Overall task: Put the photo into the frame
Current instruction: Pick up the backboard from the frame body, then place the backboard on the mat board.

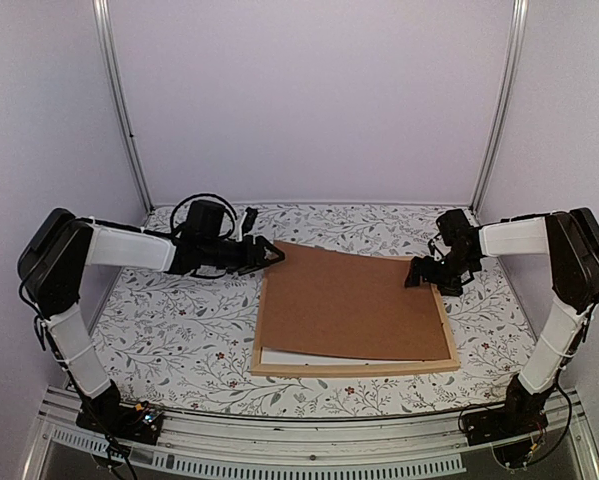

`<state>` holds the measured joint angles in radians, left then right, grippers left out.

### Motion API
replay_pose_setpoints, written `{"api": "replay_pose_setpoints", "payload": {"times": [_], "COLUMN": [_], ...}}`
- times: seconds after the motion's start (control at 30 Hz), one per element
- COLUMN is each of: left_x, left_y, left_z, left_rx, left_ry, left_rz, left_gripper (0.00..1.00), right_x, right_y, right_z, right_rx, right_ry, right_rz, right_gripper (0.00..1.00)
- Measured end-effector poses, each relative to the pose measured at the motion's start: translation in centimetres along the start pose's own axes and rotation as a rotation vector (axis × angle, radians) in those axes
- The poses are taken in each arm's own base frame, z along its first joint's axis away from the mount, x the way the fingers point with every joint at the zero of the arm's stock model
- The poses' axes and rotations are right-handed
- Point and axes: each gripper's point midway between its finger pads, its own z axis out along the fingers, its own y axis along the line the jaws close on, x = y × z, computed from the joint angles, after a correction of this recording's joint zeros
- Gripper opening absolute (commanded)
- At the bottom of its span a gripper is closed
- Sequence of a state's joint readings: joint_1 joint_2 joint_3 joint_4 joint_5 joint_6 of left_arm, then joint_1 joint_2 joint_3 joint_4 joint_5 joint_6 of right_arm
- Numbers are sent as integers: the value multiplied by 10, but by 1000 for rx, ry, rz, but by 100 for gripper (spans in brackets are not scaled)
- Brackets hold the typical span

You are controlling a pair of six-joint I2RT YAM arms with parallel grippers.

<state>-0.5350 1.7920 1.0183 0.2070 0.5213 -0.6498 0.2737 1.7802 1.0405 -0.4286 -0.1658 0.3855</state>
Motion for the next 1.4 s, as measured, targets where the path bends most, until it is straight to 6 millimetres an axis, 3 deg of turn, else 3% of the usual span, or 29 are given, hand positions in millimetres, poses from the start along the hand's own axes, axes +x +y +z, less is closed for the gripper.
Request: {"api": "replay_pose_setpoints", "payload": {"times": [0.33,0.6,1.07,1.4], "left_x": [13,41,38,38], "left_y": [15,54,58,61], "left_z": [5,25,29,38], "left_rx": [-124,-313,-379,-519], "left_ry": [33,140,170,206], "left_rz": [38,58,116,215], "left_gripper": [65,71,72,74], "right_x": [0,0,1,1], "right_y": [1,6,10,11], "right_z": [1,2,3,4], "right_rx": [-3,-14,-25,-20], "right_ry": [6,15,21,24], "right_rz": [0,-11,-20,-23], "right_gripper": [98,98,98,98]}}
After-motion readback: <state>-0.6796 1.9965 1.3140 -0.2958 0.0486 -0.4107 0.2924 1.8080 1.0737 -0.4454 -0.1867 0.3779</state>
